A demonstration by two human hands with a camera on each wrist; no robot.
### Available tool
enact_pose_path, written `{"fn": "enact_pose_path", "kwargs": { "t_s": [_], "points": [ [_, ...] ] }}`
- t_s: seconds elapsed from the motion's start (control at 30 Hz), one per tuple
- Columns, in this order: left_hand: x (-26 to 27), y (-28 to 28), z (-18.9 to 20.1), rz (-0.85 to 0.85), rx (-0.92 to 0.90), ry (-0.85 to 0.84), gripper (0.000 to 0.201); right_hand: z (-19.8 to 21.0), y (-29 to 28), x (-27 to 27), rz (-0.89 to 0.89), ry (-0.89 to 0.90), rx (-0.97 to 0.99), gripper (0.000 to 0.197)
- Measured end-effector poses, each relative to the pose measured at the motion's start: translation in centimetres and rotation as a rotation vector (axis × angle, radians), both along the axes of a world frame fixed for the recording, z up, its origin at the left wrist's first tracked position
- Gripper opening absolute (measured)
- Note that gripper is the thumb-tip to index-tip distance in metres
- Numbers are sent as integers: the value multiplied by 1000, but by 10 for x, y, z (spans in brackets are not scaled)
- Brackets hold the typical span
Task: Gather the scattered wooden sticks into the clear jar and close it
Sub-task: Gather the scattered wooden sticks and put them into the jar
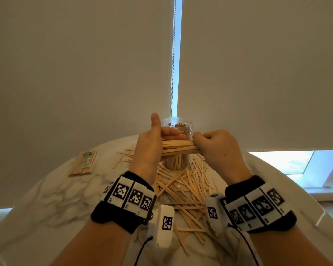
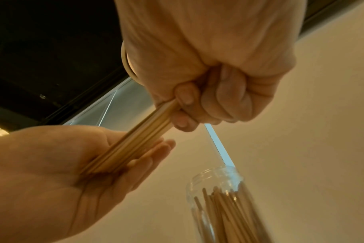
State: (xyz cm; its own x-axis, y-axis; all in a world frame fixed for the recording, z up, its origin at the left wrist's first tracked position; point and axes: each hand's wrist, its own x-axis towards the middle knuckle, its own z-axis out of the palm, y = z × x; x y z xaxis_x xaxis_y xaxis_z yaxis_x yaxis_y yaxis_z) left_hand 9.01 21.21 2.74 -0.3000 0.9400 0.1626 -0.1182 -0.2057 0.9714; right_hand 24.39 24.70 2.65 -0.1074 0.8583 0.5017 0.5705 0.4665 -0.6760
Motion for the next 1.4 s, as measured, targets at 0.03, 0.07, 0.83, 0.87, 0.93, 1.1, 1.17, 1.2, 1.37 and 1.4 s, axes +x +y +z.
{"fn": "enact_pose_path", "kwargs": {
  "t_s": [0.03, 0.07, 0.83, 0.87, 0.93, 1.1, 1.17, 1.2, 1.37, 1.4],
  "points": [
    [-3, 3, 0, 4, -16, -39, 74, 2, 2, 4, -22, 3, 0, 53],
    [-6, 8, 0, 28, -32, -62, 72, 4, 5, 10, -52, 8, 0, 53],
    [-22, 125, -43, -85, -93, 369, 133, 84, 129, -67, -114, -1075, 199, 42],
    [-22, 123, -42, -89, -92, 374, 132, 83, 127, -71, -116, -1088, 229, 43],
    [-22, 120, -40, -93, -103, 390, 128, 79, 126, -80, -84, -1127, 231, 44],
    [-21, 123, -41, -78, -130, 395, 131, 72, 130, -93, -69, -1149, 263, 45],
    [-20, 120, -40, -69, -132, 413, 130, 70, 132, -94, -71, -1150, 252, 38],
    [-19, 117, -38, -61, -129, 429, 128, 68, 133, -95, -46, -1179, 211, 34],
    [-22, 119, -42, -2, -61, 441, 112, 69, 139, -86, -89, -1235, 138, 38],
    [-22, 118, -42, -1, -55, 445, 111, 68, 139, -85, -107, -1242, 144, 37]
  ]
}}
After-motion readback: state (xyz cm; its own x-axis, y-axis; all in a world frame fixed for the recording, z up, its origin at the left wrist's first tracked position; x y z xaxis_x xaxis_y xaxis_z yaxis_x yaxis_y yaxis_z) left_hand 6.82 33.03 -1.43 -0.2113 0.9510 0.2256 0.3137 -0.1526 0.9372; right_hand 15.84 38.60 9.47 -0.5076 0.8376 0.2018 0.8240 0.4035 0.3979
